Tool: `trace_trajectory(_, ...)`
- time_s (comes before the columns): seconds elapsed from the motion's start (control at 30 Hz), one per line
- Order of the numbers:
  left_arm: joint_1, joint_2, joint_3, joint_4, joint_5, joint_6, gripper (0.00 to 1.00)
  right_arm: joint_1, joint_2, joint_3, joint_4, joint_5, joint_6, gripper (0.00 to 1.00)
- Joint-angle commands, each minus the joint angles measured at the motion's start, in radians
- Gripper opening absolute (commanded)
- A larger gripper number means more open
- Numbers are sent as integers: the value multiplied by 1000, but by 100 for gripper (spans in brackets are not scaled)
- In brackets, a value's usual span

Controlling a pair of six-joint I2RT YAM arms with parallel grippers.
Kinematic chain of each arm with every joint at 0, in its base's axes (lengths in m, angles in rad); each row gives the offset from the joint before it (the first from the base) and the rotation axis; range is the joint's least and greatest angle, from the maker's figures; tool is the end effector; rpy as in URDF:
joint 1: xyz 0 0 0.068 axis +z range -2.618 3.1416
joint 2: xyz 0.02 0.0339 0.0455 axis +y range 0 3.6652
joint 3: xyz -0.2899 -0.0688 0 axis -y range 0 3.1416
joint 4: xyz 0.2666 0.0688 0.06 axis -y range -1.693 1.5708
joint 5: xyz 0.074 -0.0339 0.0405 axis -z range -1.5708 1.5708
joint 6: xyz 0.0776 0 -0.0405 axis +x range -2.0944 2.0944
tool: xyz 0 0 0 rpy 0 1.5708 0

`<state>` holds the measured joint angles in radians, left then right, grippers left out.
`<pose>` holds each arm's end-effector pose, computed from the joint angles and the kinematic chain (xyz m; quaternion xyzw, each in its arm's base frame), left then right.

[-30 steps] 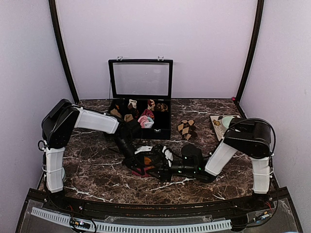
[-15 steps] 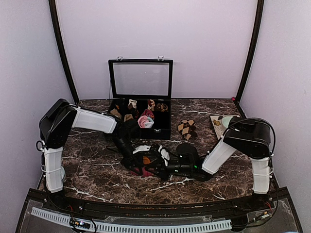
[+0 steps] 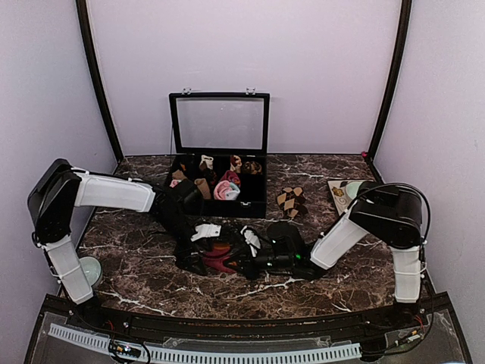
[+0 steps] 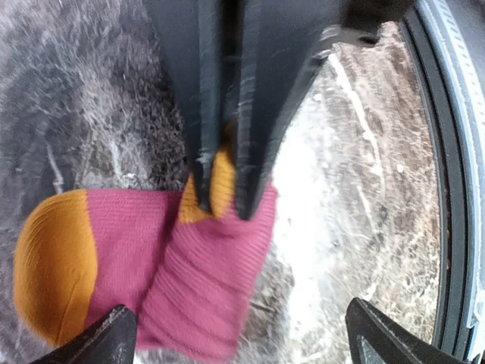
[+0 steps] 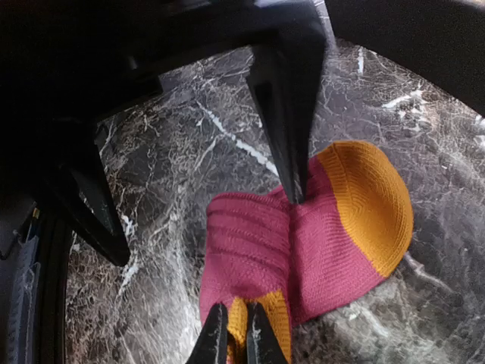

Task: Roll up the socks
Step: Roll the sock at the center of the board.

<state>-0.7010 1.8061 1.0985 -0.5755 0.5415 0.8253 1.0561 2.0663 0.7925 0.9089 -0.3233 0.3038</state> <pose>0.2562 -0.2686 0.1330 0.6868 0.6626 -0.2556 0.1543 0.1908 0.3874 0.0785 -0.3835 0.7226 0.4550 0.3519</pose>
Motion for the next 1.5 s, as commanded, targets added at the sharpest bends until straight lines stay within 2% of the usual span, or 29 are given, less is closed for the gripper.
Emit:
trace_trajectory(0.0,-9,-117,-33,58,-21,44,99,2,17,5,-214,23,119,0)
trace_trajectory(0.3,-8,-190,-54,31,32,58,99,4,-50,21,-339,10,200,0)
trace_trajectory(0.43,-9,-211,-71,23,31,70,99,4,-45,92,-449,11,231,0)
trace_trajectory(0.67,-6,-329,-53,102,-136,-2,99,-16,12,177,-562,0,364,0)
trace_trajectory(0.73,35,-339,-30,135,-171,-64,99,-26,30,199,-611,-16,402,0)
trace_trajectory(0.8,125,-339,-27,195,-193,-146,99,-30,42,212,-639,-29,413,0)
trace_trajectory(0.9,131,-352,20,79,-215,-65,99,-36,40,224,-663,-39,437,0)
trace_trajectory(1.0,104,-441,24,54,-208,-4,99,-53,39,248,-695,-63,476,0)
trace_trajectory(1.07,113,-435,82,0,-255,-24,99,-57,36,269,-729,-76,484,0)
trace_trajectory(1.17,161,-465,20,118,-502,-167,99,-57,38,299,-792,-75,463,0)
trace_trajectory(1.2,169,-484,10,129,-559,-211,99,-58,40,302,-797,-75,460,0)
trace_trajectory(1.23,172,-501,-1,126,-552,-201,99,-58,40,299,-785,-78,466,0)
trace_trajectory(1.33,143,-585,-89,145,-459,-90,99,-62,48,278,-715,-103,512,0)
trace_trajectory(1.47,-17,-721,-353,324,-595,134,99,-64,73,303,-717,-131,547,0)
